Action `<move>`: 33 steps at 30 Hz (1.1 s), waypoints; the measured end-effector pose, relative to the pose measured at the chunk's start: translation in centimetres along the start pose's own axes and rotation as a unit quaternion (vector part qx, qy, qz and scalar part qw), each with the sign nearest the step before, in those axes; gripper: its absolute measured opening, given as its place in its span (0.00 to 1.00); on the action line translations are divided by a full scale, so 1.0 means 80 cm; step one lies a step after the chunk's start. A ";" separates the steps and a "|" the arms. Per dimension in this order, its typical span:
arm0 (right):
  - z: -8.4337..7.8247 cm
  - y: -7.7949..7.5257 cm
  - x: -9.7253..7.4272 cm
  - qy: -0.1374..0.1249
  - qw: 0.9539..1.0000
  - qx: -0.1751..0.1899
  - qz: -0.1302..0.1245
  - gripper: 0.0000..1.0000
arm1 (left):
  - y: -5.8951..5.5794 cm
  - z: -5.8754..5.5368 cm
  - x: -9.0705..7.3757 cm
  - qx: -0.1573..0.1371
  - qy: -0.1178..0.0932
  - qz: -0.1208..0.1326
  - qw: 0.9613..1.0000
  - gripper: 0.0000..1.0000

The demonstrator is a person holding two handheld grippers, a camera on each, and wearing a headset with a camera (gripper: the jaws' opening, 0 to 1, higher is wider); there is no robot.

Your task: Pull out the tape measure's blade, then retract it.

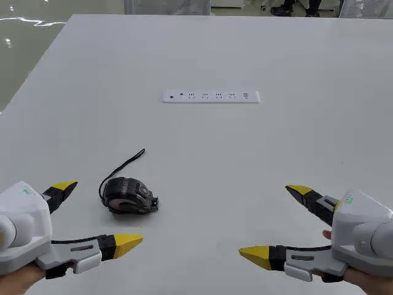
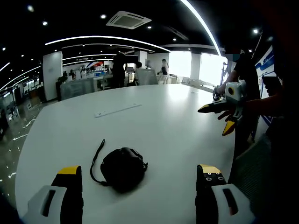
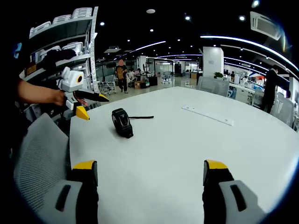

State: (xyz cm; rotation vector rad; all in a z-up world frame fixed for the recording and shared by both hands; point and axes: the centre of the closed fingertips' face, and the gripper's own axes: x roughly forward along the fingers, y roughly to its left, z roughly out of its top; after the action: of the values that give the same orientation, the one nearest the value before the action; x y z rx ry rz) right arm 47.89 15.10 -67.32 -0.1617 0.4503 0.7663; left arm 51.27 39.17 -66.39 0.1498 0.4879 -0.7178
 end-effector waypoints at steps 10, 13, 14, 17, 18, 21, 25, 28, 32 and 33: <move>0.000 -0.001 0.006 0.009 1.000 -0.015 0.018 0.93 | 0.005 -0.003 0.003 0.011 0.012 -0.007 1.000 0.98; 0.002 -0.002 0.009 0.010 1.000 -0.019 0.023 0.93 | 0.008 -0.004 0.005 0.013 0.015 -0.010 1.000 0.97; 0.002 -0.002 0.010 0.010 0.999 -0.020 0.024 0.92 | 0.008 -0.004 0.005 0.015 0.016 -0.011 1.000 0.96; 0.003 -0.001 0.013 0.012 0.999 -0.024 0.034 0.90 | 0.010 -0.003 0.007 0.020 0.019 -0.015 0.999 0.95; 0.003 -0.001 0.013 0.013 0.999 -0.024 0.034 0.90 | 0.010 -0.003 0.008 0.021 0.020 -0.015 0.999 0.95; 0.003 0.000 0.015 0.014 0.999 -0.027 0.037 0.88 | 0.010 -0.004 0.009 0.025 0.024 -0.018 0.999 0.92; 0.007 0.001 0.022 0.012 0.998 -0.037 0.048 0.85 | 0.011 -0.008 0.013 0.048 0.045 -0.033 0.997 0.90; 0.008 0.001 0.023 0.012 0.998 -0.038 0.050 0.84 | 0.011 -0.009 0.014 0.050 0.047 -0.036 0.997 0.87; 0.011 0.001 0.027 0.012 0.997 -0.044 0.056 0.81 | 0.013 -0.009 0.017 0.056 0.053 -0.042 0.996 0.85; 0.012 0.001 0.029 0.013 0.997 -0.047 0.058 0.80 | 0.014 -0.010 0.018 0.059 0.056 -0.044 0.996 0.84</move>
State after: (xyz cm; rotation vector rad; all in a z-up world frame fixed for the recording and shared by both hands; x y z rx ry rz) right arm 49.63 16.90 -67.53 -0.2342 0.4513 0.9012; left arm 52.67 39.37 -67.83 0.2815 0.5619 -0.8287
